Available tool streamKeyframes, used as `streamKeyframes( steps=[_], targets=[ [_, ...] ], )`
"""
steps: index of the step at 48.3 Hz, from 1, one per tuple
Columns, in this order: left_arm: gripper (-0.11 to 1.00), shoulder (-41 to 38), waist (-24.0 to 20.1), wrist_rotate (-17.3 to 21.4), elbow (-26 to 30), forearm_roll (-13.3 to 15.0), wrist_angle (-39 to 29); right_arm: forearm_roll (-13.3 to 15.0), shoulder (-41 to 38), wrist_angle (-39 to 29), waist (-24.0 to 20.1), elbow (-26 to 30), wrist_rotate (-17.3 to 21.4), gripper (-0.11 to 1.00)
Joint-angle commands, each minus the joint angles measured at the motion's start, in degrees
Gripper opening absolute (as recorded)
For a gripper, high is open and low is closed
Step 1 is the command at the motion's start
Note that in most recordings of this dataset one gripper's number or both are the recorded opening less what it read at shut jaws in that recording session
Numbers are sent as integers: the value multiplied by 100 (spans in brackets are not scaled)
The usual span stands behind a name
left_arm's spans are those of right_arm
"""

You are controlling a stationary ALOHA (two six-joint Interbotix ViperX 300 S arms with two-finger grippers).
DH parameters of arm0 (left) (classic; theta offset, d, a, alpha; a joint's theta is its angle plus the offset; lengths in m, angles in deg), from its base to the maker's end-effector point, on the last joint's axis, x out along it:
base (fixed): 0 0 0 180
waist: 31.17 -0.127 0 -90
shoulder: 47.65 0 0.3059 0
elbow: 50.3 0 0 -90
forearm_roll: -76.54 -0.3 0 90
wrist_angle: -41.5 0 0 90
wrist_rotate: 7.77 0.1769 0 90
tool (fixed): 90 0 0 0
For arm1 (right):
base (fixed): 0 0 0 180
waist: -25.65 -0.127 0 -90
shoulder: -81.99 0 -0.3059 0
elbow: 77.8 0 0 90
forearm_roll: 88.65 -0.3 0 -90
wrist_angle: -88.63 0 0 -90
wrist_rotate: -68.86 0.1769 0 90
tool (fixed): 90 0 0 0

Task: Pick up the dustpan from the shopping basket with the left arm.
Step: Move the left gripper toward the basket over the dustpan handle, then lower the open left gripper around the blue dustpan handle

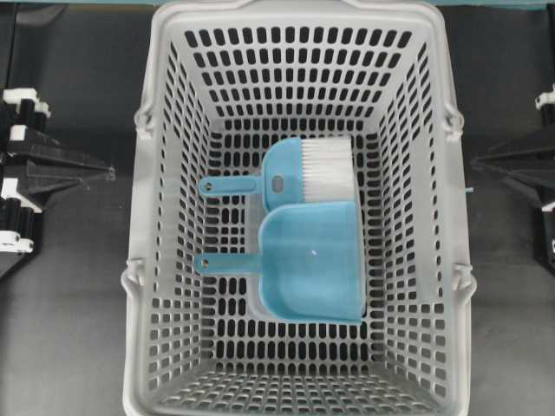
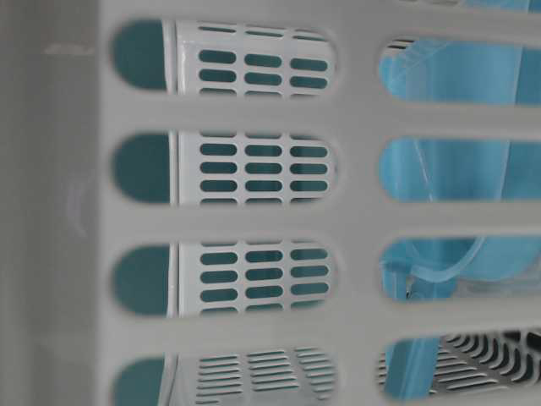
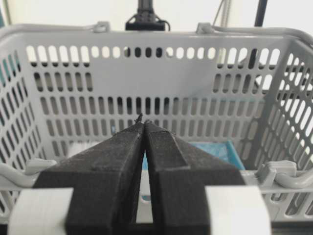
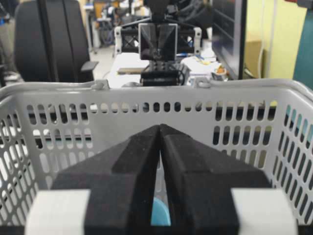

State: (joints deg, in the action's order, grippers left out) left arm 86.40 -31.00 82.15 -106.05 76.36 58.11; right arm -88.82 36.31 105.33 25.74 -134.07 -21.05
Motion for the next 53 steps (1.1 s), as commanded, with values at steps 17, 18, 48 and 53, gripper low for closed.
streamKeyframes(
  steps=[17, 18, 48, 53],
  targets=[
    [0, -598, 158, -132, 2039, -237, -2892, -132, -35, -1626, 9, 712, 466, 0],
    [0, -668, 158, -132, 2153, -237, -3041, -123, -35, -1767, 9, 773, 483, 0],
    [2, -2830, 378, -132, 4368, -237, -5651, -70, 35, -2839, 18, 1020, 439, 36],
    [17, -3129, 378, -141, 4614, -237, -5950, -70, 26, -2883, 26, 1020, 448, 67]
  ],
)
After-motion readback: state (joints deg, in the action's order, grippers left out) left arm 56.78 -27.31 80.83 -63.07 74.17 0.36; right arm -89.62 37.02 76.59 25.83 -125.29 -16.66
